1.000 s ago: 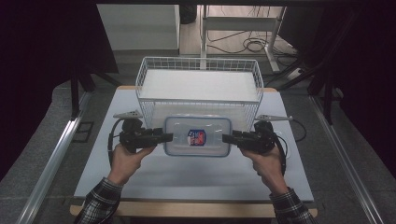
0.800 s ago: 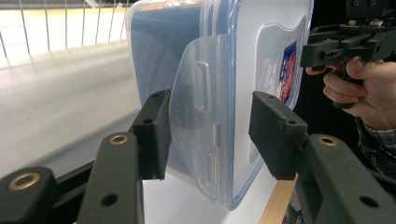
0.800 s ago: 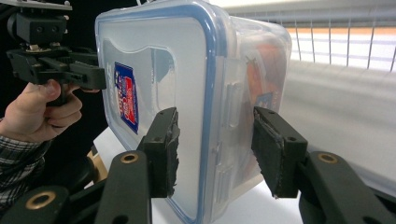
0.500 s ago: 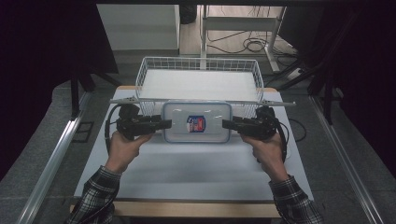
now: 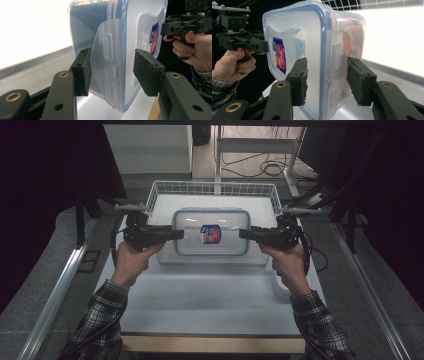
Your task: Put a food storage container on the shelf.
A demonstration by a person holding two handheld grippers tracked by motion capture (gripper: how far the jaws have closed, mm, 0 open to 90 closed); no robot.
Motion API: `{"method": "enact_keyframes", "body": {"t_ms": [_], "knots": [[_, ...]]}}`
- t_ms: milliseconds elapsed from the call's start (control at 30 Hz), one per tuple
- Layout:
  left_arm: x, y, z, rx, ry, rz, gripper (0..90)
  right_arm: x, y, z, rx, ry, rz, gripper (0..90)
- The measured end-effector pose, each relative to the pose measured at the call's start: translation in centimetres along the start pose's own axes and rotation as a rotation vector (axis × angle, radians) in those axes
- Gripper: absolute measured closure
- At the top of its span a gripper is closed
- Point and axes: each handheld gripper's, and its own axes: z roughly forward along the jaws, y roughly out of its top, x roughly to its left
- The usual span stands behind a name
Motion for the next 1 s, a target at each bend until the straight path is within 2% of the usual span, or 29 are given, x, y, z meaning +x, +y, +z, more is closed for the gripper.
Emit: {"method": "enact_keyframes", "body": {"t_ms": [333, 600, 800, 1000], "knots": [[0.6, 2.4, 0.0, -0.008, -0.009, 0.002, 50.6, -0.6, 2.1, 0.2, -0.021, 0.003, 0.006, 52.1], [1.7, 4.6, 0.2, -0.02, -0.033, -0.003, 51.2, -1.0, 4.1, 0.4, -0.041, -0.003, 0.005, 52.0], [2.4, 5.4, 0.4, -0.022, -0.039, -0.013, 51.3, -1.3, 5.1, 0.8, -0.042, -0.008, 0.004, 51.9], [3.7, 5.9, 1.2, -0.017, -0.044, -0.037, 51.2, -2.2, 5.9, 1.6, -0.043, -0.02, 0.019, 51.8]]}}
